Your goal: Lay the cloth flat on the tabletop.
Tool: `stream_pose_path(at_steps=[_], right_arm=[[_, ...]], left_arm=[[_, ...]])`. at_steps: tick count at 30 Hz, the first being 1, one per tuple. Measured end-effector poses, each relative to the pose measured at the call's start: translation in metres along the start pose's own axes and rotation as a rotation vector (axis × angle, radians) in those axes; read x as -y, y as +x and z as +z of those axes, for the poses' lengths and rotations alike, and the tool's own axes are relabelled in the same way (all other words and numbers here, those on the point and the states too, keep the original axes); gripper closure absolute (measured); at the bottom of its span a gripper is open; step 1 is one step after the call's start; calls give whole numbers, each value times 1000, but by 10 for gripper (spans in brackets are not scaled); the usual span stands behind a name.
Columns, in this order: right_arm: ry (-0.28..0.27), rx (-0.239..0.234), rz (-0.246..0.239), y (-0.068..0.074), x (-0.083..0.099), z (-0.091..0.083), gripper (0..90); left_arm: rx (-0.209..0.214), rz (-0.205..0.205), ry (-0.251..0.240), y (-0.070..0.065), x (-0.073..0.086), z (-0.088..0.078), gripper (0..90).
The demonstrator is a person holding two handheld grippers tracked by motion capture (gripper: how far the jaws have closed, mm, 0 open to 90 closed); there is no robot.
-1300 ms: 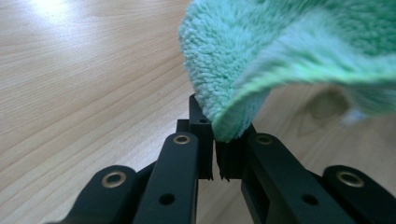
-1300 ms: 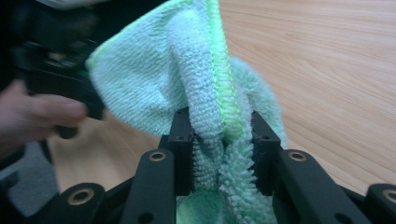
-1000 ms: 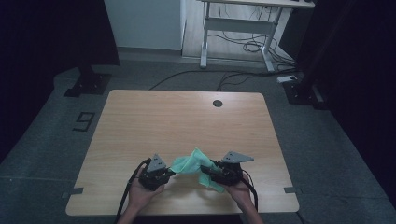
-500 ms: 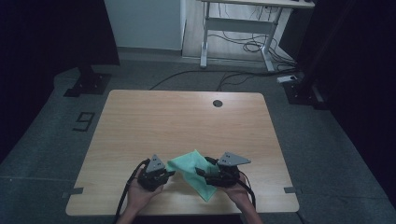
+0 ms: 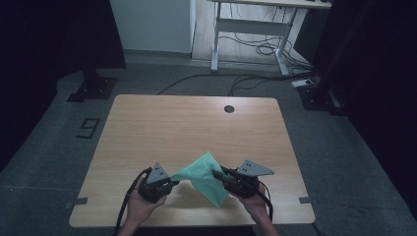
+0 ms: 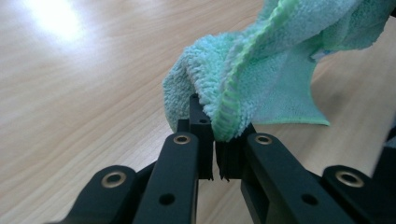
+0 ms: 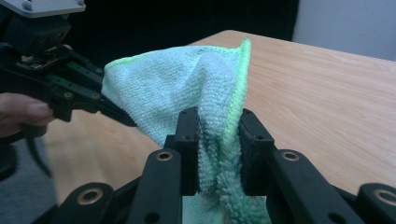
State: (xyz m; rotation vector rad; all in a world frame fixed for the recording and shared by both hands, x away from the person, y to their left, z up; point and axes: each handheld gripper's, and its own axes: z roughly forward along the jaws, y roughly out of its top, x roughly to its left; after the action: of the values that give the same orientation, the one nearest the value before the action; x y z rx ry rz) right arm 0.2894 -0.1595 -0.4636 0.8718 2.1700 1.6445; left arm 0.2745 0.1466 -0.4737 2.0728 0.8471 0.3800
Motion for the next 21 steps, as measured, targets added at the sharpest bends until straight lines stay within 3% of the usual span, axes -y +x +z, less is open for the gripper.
stream_pose_path(at_steps=[1,2,4,8,11,14,16,17,18,21], right_arm=[[-1,-29,5,7,-4,-5,716],[-1,-29,5,7,-4,-5,716],[-9,-65,7,16,-8,-11,708],[-15,-120,17,24,-15,-14,682],[1,-106,18,22,-21,-6,675],[23,-86,54,10,-21,5,648],[61,-33,83,-5,-16,20,618],[70,-32,92,-9,-14,24,603],[78,-13,87,-11,-9,29,560],[68,1,79,-12,-4,31,542]], left_arm=[[-7,22,-4,-3,-3,-13,860],[-7,22,-4,-3,-3,-13,859],[7,23,-23,-3,-4,-31,859],[22,24,-22,1,-7,-47,856],[19,25,12,8,-13,-43,854],[36,5,32,15,-16,-34,854],[42,-5,63,19,-18,-20,855],[45,-7,70,20,-17,-16,855],[48,-13,84,21,-16,-9,856],[54,-27,96,22,-13,-1,855]])
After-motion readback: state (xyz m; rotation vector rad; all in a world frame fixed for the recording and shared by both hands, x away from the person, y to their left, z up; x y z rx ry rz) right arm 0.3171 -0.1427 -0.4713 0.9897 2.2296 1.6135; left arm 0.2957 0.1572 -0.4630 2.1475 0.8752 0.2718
